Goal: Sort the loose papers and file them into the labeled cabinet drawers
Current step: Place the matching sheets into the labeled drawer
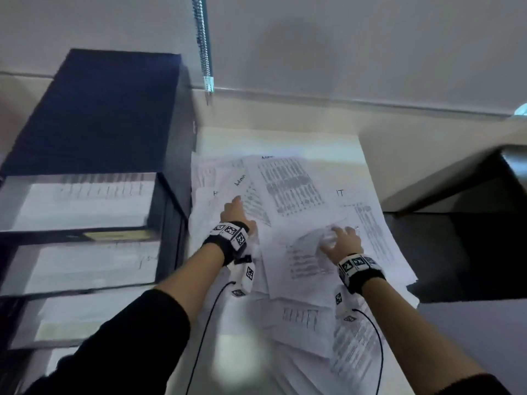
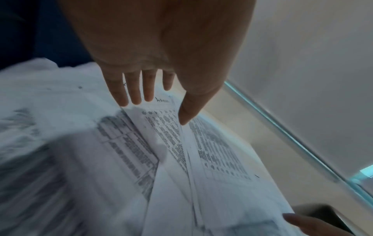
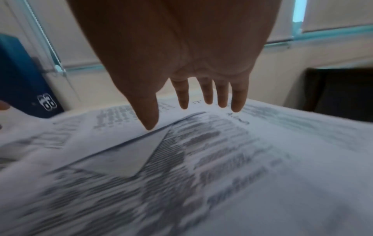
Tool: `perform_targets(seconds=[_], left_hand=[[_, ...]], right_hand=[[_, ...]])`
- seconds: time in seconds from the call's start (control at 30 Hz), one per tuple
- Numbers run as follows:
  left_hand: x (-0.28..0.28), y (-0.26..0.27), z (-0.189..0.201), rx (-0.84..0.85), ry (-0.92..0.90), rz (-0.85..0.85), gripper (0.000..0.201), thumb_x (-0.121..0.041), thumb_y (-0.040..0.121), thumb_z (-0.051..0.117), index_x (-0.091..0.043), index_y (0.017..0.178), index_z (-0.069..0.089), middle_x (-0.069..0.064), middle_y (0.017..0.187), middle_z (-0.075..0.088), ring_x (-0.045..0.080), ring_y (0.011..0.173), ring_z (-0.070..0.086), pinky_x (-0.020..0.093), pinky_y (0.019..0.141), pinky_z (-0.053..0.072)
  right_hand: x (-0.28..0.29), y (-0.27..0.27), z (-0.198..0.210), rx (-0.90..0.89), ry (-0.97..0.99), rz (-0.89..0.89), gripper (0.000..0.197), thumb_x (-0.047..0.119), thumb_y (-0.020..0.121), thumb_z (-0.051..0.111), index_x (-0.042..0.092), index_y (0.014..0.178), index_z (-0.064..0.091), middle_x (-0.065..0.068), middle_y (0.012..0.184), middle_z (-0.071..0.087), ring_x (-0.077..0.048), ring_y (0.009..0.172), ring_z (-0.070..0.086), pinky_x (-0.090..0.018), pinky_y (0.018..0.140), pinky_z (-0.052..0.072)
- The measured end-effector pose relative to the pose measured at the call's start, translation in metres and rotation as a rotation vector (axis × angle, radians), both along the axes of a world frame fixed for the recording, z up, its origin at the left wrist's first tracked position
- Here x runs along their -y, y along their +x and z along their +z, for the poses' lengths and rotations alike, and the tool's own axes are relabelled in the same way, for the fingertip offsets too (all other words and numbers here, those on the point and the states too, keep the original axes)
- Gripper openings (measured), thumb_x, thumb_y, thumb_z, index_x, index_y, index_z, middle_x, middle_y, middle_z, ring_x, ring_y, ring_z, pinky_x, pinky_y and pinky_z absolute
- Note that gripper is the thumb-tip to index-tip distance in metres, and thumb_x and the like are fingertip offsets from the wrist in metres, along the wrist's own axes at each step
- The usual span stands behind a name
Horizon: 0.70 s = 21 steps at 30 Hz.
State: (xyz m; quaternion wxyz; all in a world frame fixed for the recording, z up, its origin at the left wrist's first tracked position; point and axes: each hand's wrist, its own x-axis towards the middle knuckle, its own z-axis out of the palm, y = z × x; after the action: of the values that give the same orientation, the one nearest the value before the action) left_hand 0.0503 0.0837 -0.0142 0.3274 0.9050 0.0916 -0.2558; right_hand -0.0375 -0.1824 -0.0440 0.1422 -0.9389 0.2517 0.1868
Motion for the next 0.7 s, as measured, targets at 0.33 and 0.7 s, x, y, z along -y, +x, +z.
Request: perform_targets(seconds=[0.33,0.7], left_hand=[[0.062,0.089,-0.05,-0.079,-0.222,0.348,0.063,-0.037,0.085,0.07,-0.01,0.137,0.048,0.011,0.134,0.057,0.03,0.12,0.056,0.038,0.104,0.044],[0.043,0.082,-0.065,-0.147,-0.422,0.261,0.068,-0.058,0.054,0.088,-0.018,0.107,0.073,0.001,0.095,0.074,0.02,0.082,0.07,0.034,0.078,0.058]], right_hand=[[0.056,0.111,-0.04,0.157,0.225,-0.065,0.087,0.04,0.079,0.078,0.012,0.148,0.032,-0.017,0.134,0.053,-0.033,0.118,0.055,-0.041,0.101,0.045],[0.044,0.066,-0.025,0.333,0.846,-0.224,0.049,0.056,0.075,0.071,0.019,0.107,0.062,-0.001,0.099,0.072,-0.017,0.088,0.068,-0.032,0.074,0.056]])
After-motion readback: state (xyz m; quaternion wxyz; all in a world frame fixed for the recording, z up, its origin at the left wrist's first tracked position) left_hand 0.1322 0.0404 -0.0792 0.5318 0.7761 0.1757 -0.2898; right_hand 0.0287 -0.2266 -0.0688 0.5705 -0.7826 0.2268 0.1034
